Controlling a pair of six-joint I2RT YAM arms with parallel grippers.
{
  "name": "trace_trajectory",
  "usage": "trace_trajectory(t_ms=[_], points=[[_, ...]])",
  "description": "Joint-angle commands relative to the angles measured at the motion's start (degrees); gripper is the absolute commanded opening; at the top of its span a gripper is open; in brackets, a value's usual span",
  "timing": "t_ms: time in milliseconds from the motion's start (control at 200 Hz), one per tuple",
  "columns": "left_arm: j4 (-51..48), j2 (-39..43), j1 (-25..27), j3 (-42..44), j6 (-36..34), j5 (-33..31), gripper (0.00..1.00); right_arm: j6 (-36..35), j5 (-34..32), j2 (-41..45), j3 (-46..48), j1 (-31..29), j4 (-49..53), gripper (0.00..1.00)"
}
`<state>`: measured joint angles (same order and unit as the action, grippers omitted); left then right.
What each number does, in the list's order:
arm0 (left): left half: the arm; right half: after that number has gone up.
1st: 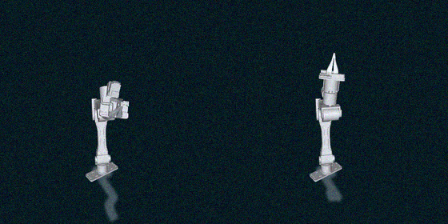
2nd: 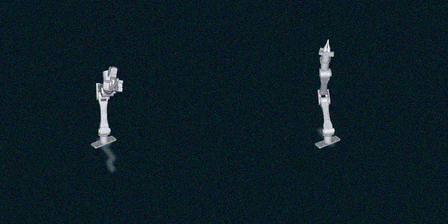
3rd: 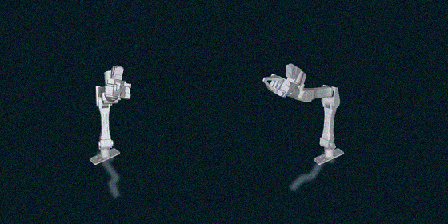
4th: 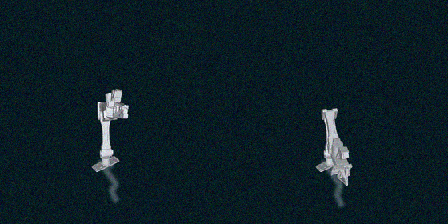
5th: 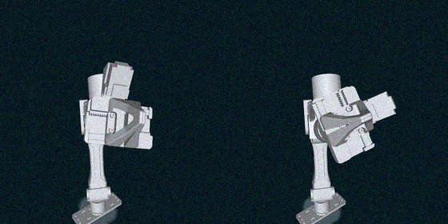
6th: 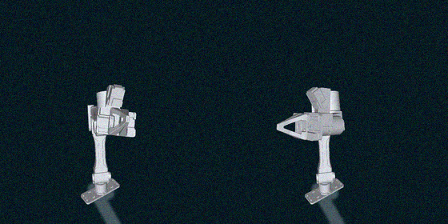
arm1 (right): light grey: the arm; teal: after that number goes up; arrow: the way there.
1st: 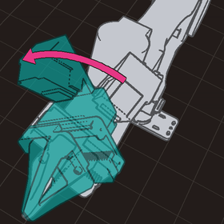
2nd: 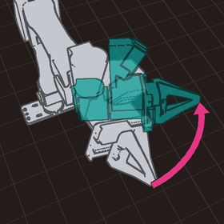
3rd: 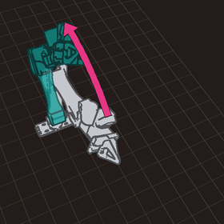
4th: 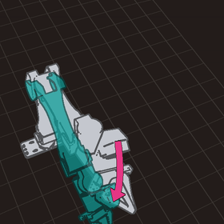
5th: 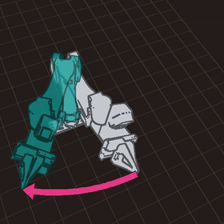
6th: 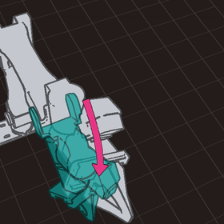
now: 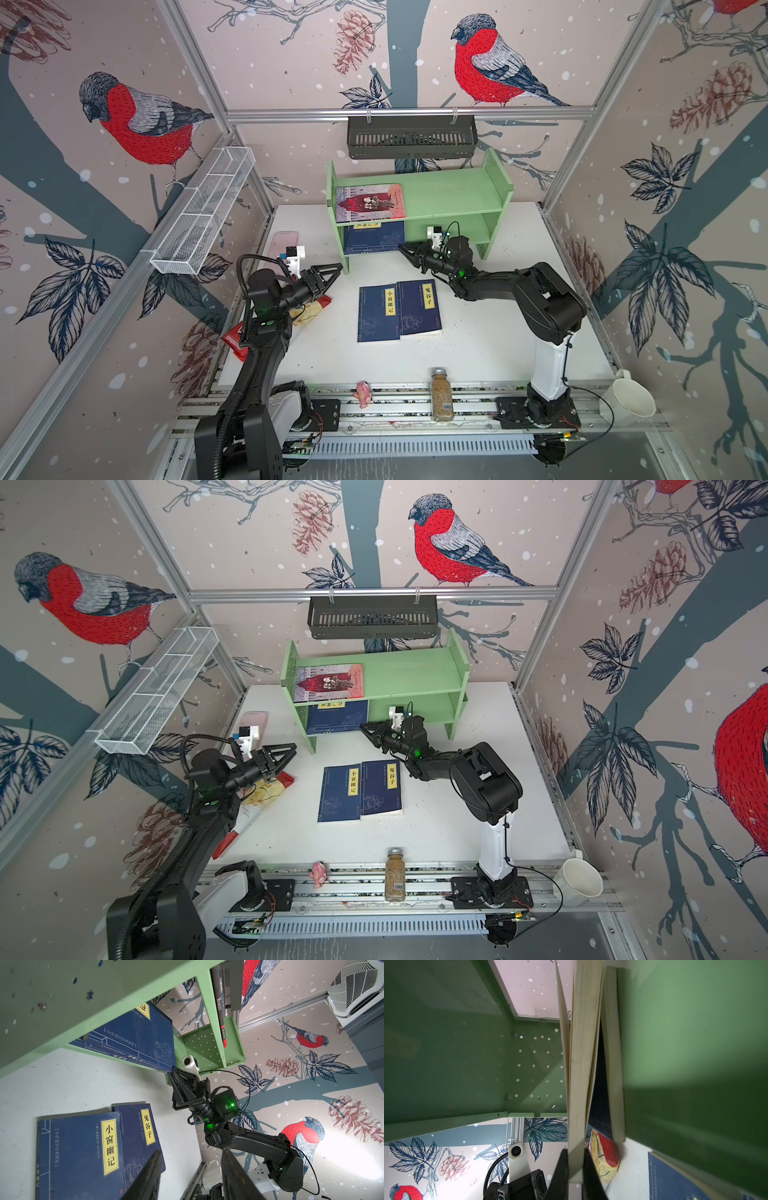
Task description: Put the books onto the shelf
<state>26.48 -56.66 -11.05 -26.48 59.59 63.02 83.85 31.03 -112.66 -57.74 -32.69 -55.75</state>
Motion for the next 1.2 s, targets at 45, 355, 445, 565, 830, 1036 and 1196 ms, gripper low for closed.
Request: trace_trajectory(t_ms=[45,355,445,565,830,1036,1196], points=[[2.78,0.15,-0.2,-0.06,0.28,1.31,0.48,-0.27,0.66,-0.54,-1.06,-0.18,-0.75,0.04],[2.78,0.28,-0.19,0.07,0.35,1.39,0.48,-2.23,0.21,1.42,0.17,-0.1,3.05,0.37],[2.88,0.33,-0.2,0.11,0.35,1.4,0.48,-3.82,-0.16,2.7,-0.14,-0.04,6.15,0.42],[2.85,0.52,-0.2,0.12,0.44,1.33,0.48,-6.99,-1.79,4.56,-1.03,-0.01,13.0,0.44],[2.88,0.98,-0.21,0.28,0.52,1.36,0.48,-11.3,-5.78,6.93,-1.88,0.52,23.76,0.45],[2.86,1.03,-0.29,0.38,0.51,1.31,0.48,-12.25,-6.21,6.91,-2.18,0.61,24.07,0.38],[2.88,1.03,-0.38,0.54,0.52,1.31,0.48,-14.6,-7.21,7.63,-3.28,0.28,26.03,0.28]])
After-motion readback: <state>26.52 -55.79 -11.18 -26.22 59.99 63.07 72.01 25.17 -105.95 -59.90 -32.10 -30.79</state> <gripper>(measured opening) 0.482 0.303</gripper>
